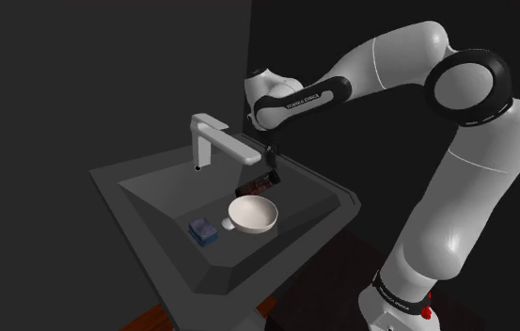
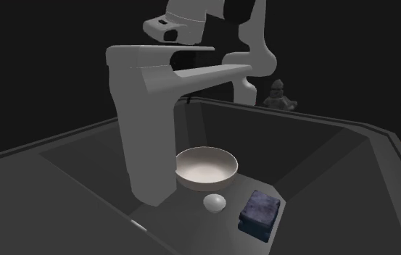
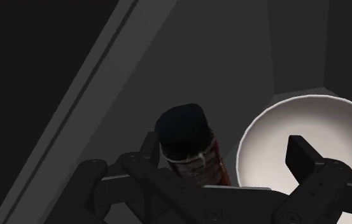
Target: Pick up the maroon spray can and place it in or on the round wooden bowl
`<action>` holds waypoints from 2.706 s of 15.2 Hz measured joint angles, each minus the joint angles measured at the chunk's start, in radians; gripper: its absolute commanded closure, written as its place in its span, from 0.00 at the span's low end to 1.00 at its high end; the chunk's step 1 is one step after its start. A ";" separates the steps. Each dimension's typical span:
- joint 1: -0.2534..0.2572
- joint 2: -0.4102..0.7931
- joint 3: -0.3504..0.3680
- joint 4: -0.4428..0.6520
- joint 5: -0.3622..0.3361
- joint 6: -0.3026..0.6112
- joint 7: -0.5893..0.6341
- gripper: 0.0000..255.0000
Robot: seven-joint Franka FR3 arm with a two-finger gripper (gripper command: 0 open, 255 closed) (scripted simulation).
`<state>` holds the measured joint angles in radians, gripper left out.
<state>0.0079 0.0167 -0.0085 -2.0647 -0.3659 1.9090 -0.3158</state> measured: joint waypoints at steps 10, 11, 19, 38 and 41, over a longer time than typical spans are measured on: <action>-0.006 0.219 -0.012 0.065 -0.127 0.070 -0.052 0.00; -0.008 0.218 -0.014 0.061 -0.114 0.083 -0.047 0.00; 0.012 0.216 -0.045 0.048 -0.073 0.120 -0.048 0.00; 0.026 0.199 -0.045 0.064 -0.120 0.063 -0.081 1.00; 0.020 0.179 -0.051 0.072 -0.117 0.025 -0.097 1.00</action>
<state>0.0281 0.1960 -0.0594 -1.9931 -0.4830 1.9336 -0.4125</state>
